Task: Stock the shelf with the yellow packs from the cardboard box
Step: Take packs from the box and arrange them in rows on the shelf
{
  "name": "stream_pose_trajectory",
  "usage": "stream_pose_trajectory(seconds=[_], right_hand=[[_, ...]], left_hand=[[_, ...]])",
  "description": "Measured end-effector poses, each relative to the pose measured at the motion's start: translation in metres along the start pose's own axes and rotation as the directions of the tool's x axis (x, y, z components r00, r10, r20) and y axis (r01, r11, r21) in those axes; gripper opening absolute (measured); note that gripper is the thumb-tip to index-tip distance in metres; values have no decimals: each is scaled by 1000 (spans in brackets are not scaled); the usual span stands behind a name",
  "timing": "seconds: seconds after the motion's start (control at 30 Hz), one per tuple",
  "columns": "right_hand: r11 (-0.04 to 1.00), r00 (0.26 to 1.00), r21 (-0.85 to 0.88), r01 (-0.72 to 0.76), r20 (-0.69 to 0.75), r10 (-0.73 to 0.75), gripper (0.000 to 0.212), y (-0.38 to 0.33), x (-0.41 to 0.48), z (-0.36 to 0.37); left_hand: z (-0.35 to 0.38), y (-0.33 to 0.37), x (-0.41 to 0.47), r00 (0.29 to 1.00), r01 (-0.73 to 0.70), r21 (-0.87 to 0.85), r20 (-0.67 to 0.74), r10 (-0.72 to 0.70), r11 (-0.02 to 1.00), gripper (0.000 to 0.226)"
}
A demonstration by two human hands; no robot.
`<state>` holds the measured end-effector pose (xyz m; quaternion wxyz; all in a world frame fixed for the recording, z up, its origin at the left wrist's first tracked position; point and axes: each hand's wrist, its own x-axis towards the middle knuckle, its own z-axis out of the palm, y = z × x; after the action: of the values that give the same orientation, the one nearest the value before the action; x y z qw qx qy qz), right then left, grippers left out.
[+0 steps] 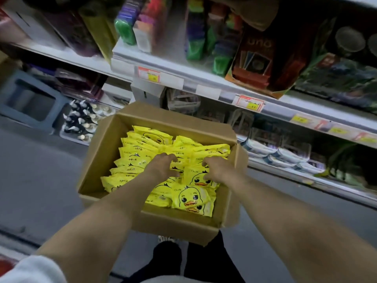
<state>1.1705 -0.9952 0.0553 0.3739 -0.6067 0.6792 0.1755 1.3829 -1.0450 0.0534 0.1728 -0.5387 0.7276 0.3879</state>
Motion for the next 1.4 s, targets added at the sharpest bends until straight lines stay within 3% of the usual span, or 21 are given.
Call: stream_pose_trajectory(seconds=[0.2,0.47,0.67,0.87,1.03,1.1,1.27,1.4], right_hand=[[1000,998,12,-1,69,0,50,13,28,18],[999,995,-36,-17,96,21,47,17,55,29],[999,998,-45,-13,64,16,32,17,58,31],[985,994,171,-22,114,3,24,22,34,15],[968,999,247,-45,-5,48,33,8,-4,0],[966,994,255,-43,-82,66,36,0,-23,-4],[961,968,268,-67,-216,127,48,-14,-65,-3],[895,931,438,-90,-282,231,60,-19,-96,2]], left_hand=[[18,-8,34,997,71,42,-16,-71,997,63],[33,-14,59,993,62,211,-115,-38,975,62],[41,-13,67,992,83,232,-110,-59,969,40],[18,-22,49,997,71,41,-22,-70,997,16],[-9,-30,4,998,51,-178,-27,-57,983,22],[-25,-29,-15,998,21,-255,-58,-37,967,9],[-46,-19,-58,989,-18,-385,-140,-39,923,31],[-46,-7,-88,980,-72,-387,-198,-7,919,35]])
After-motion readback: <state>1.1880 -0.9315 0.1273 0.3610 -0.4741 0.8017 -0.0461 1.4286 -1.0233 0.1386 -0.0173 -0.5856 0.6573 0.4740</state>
